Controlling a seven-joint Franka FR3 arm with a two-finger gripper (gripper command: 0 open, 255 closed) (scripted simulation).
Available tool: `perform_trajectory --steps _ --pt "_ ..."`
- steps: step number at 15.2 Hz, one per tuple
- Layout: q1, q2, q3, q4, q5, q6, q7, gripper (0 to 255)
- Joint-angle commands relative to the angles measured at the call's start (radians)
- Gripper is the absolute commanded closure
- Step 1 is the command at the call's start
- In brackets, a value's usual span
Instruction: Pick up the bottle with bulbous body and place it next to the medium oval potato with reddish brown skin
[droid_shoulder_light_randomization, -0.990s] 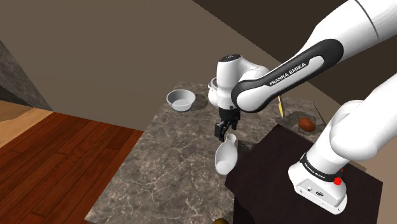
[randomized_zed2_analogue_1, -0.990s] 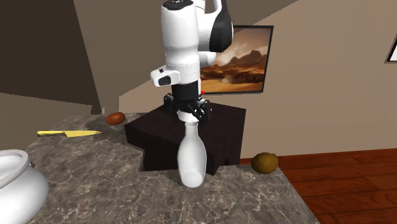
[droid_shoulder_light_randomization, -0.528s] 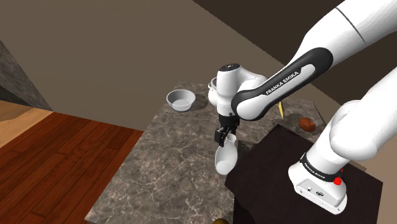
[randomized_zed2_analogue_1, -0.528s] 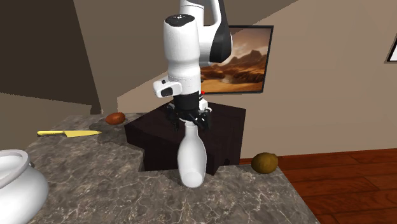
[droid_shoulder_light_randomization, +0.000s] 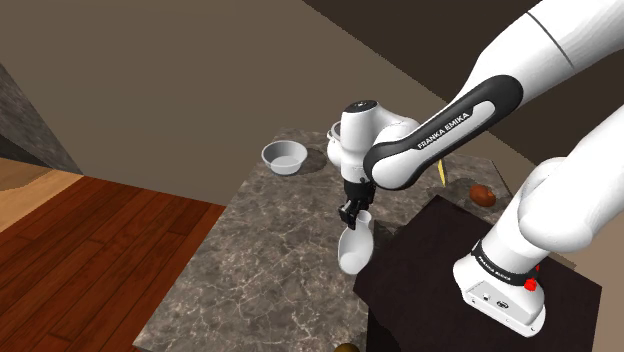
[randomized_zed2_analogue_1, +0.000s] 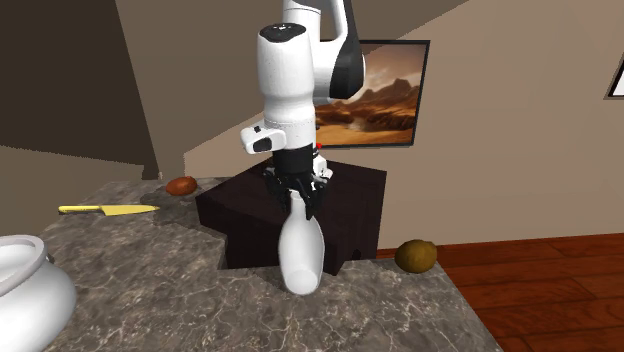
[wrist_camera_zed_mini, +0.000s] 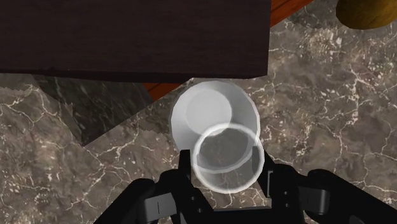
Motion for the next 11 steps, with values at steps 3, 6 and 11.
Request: perform_trajectory --steps 3,6,11 --pt "0.000 0.000 0.000 0.000 0.000 0.000 0.000 255" --pt "0.000 0.000 0.000 0.000 0.000 0.000 0.000 255" --pt "0.004 -0.041 -0.005 0.011 0.013 -0.051 -0.010 255"
